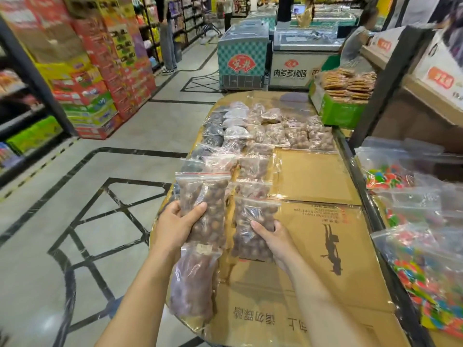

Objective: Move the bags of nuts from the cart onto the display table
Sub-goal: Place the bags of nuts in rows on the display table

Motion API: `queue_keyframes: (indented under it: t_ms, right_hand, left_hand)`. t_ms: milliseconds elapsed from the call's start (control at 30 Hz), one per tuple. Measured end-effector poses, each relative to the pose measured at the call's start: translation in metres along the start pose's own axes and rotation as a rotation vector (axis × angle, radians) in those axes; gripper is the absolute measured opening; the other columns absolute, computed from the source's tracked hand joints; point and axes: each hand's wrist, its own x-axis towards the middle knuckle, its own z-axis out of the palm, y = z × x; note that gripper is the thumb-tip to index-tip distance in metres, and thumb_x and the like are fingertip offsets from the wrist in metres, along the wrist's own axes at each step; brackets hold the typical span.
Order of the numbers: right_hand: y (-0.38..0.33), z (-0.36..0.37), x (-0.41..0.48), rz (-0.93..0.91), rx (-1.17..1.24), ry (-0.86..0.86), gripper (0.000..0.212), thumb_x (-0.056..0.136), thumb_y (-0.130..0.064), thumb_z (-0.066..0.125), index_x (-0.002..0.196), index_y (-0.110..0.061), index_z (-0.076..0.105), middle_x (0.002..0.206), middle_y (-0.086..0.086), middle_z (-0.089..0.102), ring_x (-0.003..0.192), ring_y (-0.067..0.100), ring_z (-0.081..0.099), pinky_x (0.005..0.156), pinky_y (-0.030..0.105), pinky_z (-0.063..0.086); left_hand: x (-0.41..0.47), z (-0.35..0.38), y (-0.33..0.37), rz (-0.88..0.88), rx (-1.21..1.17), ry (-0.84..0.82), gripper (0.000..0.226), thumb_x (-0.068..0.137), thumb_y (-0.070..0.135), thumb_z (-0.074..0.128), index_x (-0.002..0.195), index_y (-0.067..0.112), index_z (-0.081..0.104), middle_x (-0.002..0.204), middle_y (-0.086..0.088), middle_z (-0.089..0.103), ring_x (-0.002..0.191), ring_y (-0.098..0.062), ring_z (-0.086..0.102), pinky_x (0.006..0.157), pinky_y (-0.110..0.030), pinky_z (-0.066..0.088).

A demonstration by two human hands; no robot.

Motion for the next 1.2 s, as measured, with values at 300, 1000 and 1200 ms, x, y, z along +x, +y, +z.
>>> queue_keyframes:
  t_ms: [300,1000,1200]
  right_hand:
    - [0.029,0.015,0.037,0.086,0.006,-0.021,0.102,0.09,-0.05,0.084,0.166,-0.011,0.029,0.154,0.005,0.056,0.123,0.025,0.066,0.091,0.037,0.054]
    - [0.022,0.035,0.034,0.032,-0.59,0.309,0.102,0.085,-0.073,0.074,0.158,-0.011,0.039,0.159,0.013,0.046,0.149,0.035,0.043,0.12,0.053,0.04]
    - [-0.014,0.027,0.004,-0.137,-0.463,0.355,0.065,0.093,-0.063,0.071,0.137,-0.019,0.052,0.127,-0.003,0.056,0.118,0.02,0.061,0.099,0.042,0.053]
  left_hand:
    - [0.01,0.009,-0.005,-0.049,-0.004,0.033,0.032,0.083,0.029,0.09,0.108,0.016,0.075,0.096,-0.007,0.083,0.091,-0.03,0.081,0.087,-0.053,0.065]
    - [0.013,-0.003,-0.004,-0.073,-0.073,-0.054,0.034,0.086,0.026,0.088,0.113,0.015,0.071,0.102,-0.008,0.082,0.091,-0.029,0.081,0.079,-0.051,0.067]
    - [0.0,0.009,0.0,-0.082,-0.118,-0.133,0.029,0.089,0.019,0.085,0.113,0.012,0.07,0.098,-0.007,0.083,0.083,-0.022,0.082,0.063,-0.036,0.065]
